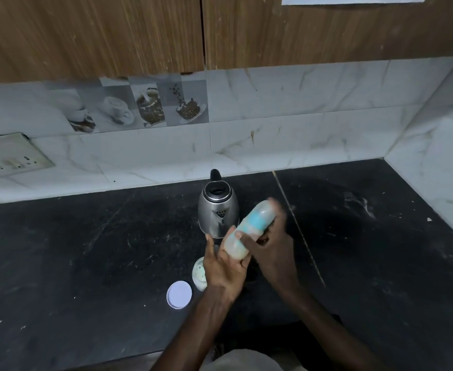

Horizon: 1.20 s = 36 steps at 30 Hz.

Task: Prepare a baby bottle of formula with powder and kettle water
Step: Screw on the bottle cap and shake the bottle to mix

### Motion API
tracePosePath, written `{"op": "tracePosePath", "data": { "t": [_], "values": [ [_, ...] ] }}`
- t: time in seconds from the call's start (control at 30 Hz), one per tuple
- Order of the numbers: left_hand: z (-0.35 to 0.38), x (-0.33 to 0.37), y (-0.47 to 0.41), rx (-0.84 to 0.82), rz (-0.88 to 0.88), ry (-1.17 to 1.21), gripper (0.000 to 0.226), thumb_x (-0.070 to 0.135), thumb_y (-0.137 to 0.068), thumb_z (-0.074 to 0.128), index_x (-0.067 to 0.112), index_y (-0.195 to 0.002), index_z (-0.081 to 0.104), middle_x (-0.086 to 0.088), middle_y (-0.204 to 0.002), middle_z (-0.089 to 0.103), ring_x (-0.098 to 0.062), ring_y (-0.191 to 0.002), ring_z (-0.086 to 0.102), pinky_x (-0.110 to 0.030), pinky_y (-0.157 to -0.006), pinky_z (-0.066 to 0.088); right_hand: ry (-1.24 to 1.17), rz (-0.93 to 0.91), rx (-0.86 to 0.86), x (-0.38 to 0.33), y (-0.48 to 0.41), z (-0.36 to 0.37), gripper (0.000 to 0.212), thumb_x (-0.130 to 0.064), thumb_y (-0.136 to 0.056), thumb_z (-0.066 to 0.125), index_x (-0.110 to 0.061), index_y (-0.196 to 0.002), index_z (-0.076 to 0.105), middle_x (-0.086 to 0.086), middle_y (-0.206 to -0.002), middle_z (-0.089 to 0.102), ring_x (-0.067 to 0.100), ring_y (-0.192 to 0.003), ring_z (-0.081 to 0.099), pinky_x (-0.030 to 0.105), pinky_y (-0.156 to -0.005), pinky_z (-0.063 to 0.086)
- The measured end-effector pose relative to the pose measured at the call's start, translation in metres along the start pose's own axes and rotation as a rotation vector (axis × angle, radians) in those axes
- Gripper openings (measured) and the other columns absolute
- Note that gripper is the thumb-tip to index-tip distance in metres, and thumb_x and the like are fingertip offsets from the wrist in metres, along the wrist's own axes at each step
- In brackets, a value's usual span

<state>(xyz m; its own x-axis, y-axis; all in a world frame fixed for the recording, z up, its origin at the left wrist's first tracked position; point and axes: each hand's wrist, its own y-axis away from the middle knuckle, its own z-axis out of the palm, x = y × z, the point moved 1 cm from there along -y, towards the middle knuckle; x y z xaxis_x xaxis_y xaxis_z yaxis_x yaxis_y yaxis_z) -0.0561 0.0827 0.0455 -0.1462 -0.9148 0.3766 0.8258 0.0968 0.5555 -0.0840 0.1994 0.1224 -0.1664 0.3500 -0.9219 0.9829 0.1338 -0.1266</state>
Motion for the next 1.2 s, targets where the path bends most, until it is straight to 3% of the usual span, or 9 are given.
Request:
{"op": "tracePosePath", "data": {
  "t": [0.13, 0.33, 0.5, 0.63, 0.77, 0.9, 1.0, 1.13, 1.2],
  "values": [
    [-0.003, 0.002, 0.007, -0.023, -0.051, 0.022, 0.074, 0.062, -0.093, 0.061, 0.011, -0.146, 0.058, -0.020, -0.144, 0.061, -0.036, -0.134, 0.058, -0.045, -0.119, 0.040, 0.010, 0.004, -0.343, 0.011, 0.009, 0.000, 0.103, -0.041, -0.082, 0.090, -0.058, -0.156, 0.020, -0.013, -0.129, 0.070, 0.010, -0.102, 0.075, 0.043, -0.092, 0.062],
    [0.008, 0.005, 0.017, -0.120, -0.025, 0.100, 0.064, 0.053, -0.101, 0.054, 0.008, -0.147, 0.056, -0.020, -0.147, 0.058, -0.035, -0.121, 0.065, -0.039, -0.085, 0.063, -0.098, -0.013, -0.349, 0.007, 0.009, -0.012, 0.103, -0.030, -0.081, 0.092, -0.056, -0.154, 0.024, -0.016, -0.127, 0.071, 0.006, -0.110, 0.074, 0.040, -0.095, 0.062],
    [0.024, -0.004, 0.023, -0.106, -0.007, 0.035, 0.072, 0.061, -0.098, 0.053, 0.006, -0.145, 0.058, -0.021, -0.148, 0.057, -0.035, -0.143, 0.049, -0.047, -0.121, 0.039, -0.044, -0.083, -0.333, -0.015, -0.017, -0.038, 0.095, -0.029, -0.077, 0.094, -0.056, -0.146, 0.033, -0.013, -0.117, 0.074, 0.009, -0.101, 0.076, 0.047, -0.089, 0.064],
    [0.036, -0.003, 0.022, -0.049, 0.085, 0.038, 0.077, 0.066, -0.092, 0.052, 0.010, -0.145, 0.058, -0.014, -0.141, 0.065, -0.030, -0.133, 0.060, -0.049, -0.124, 0.033, -0.244, -0.077, 0.117, -0.027, -0.036, -0.058, 0.089, -0.020, -0.086, 0.085, -0.044, -0.151, 0.031, -0.004, -0.124, 0.070, 0.013, -0.103, 0.076, 0.054, -0.085, 0.065],
    [0.041, -0.008, 0.016, -0.031, 0.101, 0.135, 0.077, 0.063, -0.092, 0.060, 0.007, -0.145, 0.057, -0.023, -0.149, 0.056, -0.042, -0.143, 0.048, -0.057, -0.125, 0.028, 0.012, -0.065, -0.234, -0.017, -0.012, -0.051, 0.098, -0.026, -0.078, 0.091, -0.054, -0.150, 0.031, -0.012, -0.120, 0.072, 0.006, -0.093, 0.076, 0.043, -0.083, 0.065],
    [0.045, -0.016, 0.016, 0.002, 0.139, 0.107, 0.077, 0.063, -0.093, 0.056, 0.006, -0.143, 0.058, -0.022, -0.145, 0.060, -0.038, -0.139, 0.054, -0.053, -0.124, 0.033, -0.090, -0.064, 0.025, -0.015, -0.008, -0.057, 0.098, -0.025, -0.080, 0.091, -0.046, -0.153, 0.030, -0.011, -0.112, 0.072, 0.005, -0.087, 0.075, 0.037, -0.080, 0.064],
    [0.046, -0.025, 0.018, -0.019, 0.134, 0.130, 0.079, 0.065, -0.093, 0.056, 0.006, -0.146, 0.056, -0.024, -0.147, 0.058, -0.041, -0.140, 0.051, -0.055, -0.125, 0.029, 0.005, -0.115, -0.143, -0.025, -0.006, -0.055, 0.103, -0.025, -0.077, 0.091, -0.050, -0.155, 0.029, -0.010, -0.120, 0.072, 0.006, -0.090, 0.075, 0.038, -0.083, 0.064],
    [0.041, -0.032, 0.016, 0.039, 0.160, 0.060, 0.074, 0.067, -0.094, 0.050, 0.009, -0.138, 0.064, -0.015, -0.134, 0.069, -0.029, -0.129, 0.062, -0.050, -0.126, 0.029, -0.249, -0.050, 0.162, -0.024, -0.021, -0.066, 0.097, -0.015, -0.085, 0.087, -0.031, -0.160, 0.026, -0.010, -0.123, 0.067, 0.006, -0.102, 0.074, 0.021, -0.081, 0.061],
    [0.042, -0.036, 0.018, 0.020, 0.155, 0.091, 0.077, 0.066, -0.093, 0.053, 0.008, -0.142, 0.061, -0.020, -0.141, 0.063, -0.035, -0.136, 0.057, -0.053, -0.127, 0.028, -0.174, -0.040, 0.004, -0.026, -0.013, -0.060, 0.096, -0.017, -0.082, 0.088, -0.033, -0.157, 0.030, -0.010, -0.123, 0.068, 0.010, -0.104, 0.074, 0.021, -0.081, 0.060]
  ]
}}
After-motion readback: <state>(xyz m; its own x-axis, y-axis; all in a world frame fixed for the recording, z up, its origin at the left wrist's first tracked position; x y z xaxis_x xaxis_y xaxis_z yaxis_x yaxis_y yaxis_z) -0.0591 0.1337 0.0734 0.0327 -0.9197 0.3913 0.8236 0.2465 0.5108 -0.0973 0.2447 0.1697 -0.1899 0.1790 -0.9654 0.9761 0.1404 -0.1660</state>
